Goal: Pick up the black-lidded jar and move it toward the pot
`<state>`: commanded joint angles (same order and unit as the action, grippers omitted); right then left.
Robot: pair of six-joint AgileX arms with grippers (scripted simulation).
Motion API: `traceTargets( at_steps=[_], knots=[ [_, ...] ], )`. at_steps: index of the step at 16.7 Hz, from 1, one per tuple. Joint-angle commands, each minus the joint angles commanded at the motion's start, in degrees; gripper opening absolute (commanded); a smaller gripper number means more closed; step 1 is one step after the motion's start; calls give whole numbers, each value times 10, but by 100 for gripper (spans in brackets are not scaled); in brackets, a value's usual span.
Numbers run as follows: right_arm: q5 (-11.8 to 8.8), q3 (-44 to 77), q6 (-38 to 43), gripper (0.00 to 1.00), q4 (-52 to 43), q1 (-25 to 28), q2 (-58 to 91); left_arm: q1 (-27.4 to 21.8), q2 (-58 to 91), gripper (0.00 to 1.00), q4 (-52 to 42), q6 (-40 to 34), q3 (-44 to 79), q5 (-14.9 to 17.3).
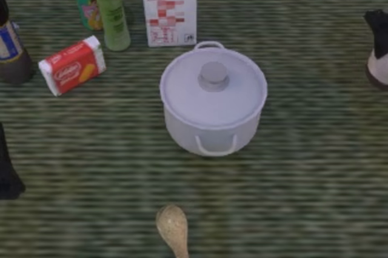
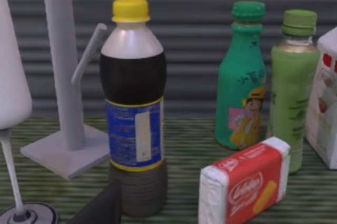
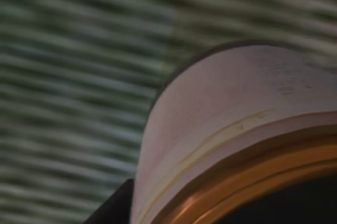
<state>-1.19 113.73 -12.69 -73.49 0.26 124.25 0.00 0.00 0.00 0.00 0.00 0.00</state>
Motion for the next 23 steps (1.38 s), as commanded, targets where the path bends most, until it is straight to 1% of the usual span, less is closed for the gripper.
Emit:
traceTargets(
  at_steps=[3, 7, 9, 12, 16, 18, 20, 23],
  knots=[
    [0, -50, 0, 0, -3, 2, -49, 0, 0, 100, 0, 0, 0, 0],
    [0, -52, 1, 0, -3, -2, -52, 0, 0, 100, 0, 0, 0, 0],
    [0, -54, 9, 0, 0, 5, -50, 0, 0, 100, 0, 0, 0, 0],
    [5, -70, 66, 0, 19, 38, -44, 0, 0, 100, 0, 0, 0, 0],
    [17, -102, 203, 0, 63, 105, -37, 0, 0, 100, 0, 0, 0, 0],
    [23, -118, 258, 0, 82, 135, -33, 0, 0, 100, 0, 0, 0, 0],
    [26, -131, 289, 0, 95, 156, -31, 0, 0, 100, 0, 0, 0, 0],
    [27, -134, 296, 0, 98, 161, -31, 0, 0, 100, 0, 0, 0, 0]
  ],
)
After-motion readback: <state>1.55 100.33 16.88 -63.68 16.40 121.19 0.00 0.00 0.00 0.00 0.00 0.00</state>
